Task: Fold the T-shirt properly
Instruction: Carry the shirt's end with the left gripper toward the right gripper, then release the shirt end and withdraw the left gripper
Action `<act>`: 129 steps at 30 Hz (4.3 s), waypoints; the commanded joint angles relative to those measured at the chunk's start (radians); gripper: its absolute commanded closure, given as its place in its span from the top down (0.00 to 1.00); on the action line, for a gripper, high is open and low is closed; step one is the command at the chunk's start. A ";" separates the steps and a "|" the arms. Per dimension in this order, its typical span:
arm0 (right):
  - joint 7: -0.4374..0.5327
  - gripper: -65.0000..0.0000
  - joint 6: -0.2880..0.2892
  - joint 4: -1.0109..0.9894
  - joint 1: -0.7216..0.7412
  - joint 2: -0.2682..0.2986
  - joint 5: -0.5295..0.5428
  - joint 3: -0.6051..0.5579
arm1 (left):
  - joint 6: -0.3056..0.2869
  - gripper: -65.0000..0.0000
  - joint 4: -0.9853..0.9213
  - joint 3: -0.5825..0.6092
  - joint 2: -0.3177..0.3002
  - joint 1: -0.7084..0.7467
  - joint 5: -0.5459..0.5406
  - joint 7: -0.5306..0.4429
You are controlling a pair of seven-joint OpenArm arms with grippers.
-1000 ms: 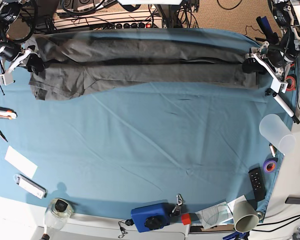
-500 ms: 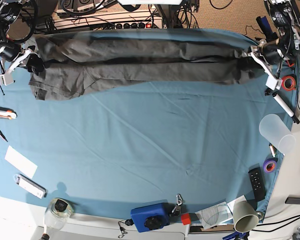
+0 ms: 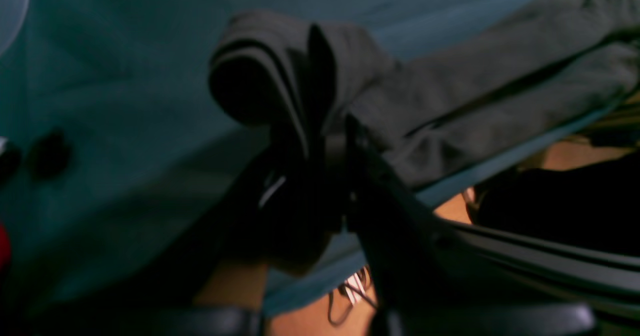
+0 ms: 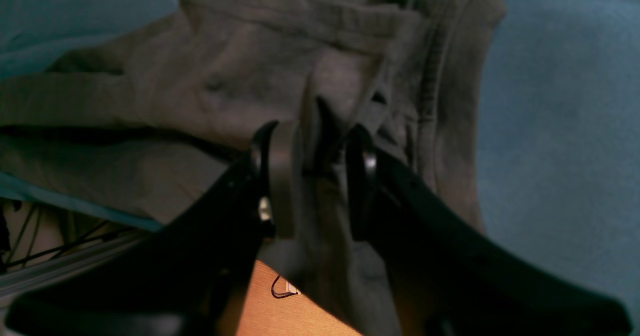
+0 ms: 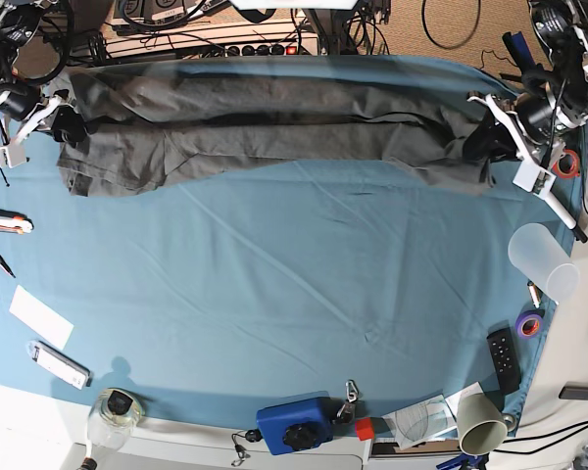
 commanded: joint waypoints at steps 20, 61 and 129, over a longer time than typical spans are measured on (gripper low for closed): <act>0.017 0.25 0.001 0.017 0.003 0.023 0.016 0.010 | -0.035 0.00 0.055 0.479 0.209 -0.016 0.124 -0.095; 0.017 0.25 0.001 0.017 0.003 0.023 0.016 0.010 | 0.125 0.00 -0.090 1.061 0.425 -0.101 0.865 -0.457; 0.021 0.56 0.001 0.015 0.072 0.037 -0.188 0.030 | 0.246 0.00 0.163 0.256 0.113 0.089 0.634 -0.185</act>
